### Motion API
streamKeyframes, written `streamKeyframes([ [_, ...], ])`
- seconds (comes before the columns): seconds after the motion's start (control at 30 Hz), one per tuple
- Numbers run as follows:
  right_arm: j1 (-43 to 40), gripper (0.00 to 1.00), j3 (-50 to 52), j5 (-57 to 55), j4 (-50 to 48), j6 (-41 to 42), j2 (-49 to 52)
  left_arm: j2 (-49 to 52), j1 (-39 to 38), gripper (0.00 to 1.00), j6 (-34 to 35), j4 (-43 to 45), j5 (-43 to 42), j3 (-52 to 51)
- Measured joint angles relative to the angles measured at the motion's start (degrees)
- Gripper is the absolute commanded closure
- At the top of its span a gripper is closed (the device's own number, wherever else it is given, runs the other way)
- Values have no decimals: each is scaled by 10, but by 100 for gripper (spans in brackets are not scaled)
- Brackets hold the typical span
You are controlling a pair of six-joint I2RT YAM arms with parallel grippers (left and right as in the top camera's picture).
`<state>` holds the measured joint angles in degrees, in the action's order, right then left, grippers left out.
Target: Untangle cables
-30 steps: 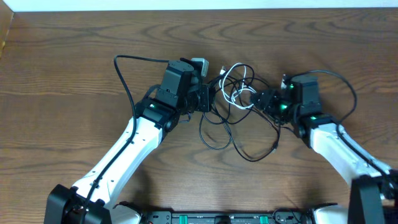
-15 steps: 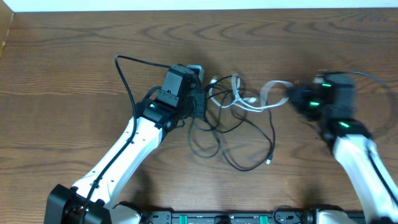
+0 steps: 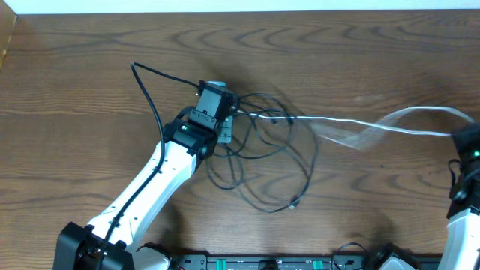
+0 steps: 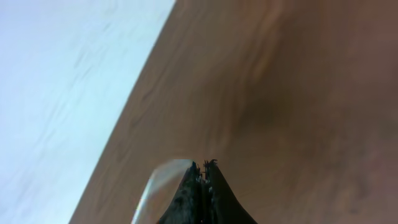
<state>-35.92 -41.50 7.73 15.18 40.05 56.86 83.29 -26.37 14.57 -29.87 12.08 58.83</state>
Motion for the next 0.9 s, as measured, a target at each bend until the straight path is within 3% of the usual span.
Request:
streamKeyframes([
  [0.2, -21, 99, 0, -34, -14, -9, 1, 0, 12, 93, 6, -12, 212, 0],
  [0.4, -21, 99, 0, -22, -14, -16, 3, 0, 45, 93, 23, -8, 222, 0],
  [0.5, -5, 83, 0, 70, -15, -27, 26, 0, 45, 92, 1, 8, 146, 0],
  [0.57, 27, 74, 0, 149, -14, -39, 51, 0, 45, 93, -55, 35, 27, 0],
  [0.83, 157, 66, 0, 296, -51, -89, 129, -29, 45, 93, -227, 43, -333, 0],
  [0.9, 170, 66, 0, 345, -70, -103, 136, -41, 44, 92, -247, 42, -374, 0],
])
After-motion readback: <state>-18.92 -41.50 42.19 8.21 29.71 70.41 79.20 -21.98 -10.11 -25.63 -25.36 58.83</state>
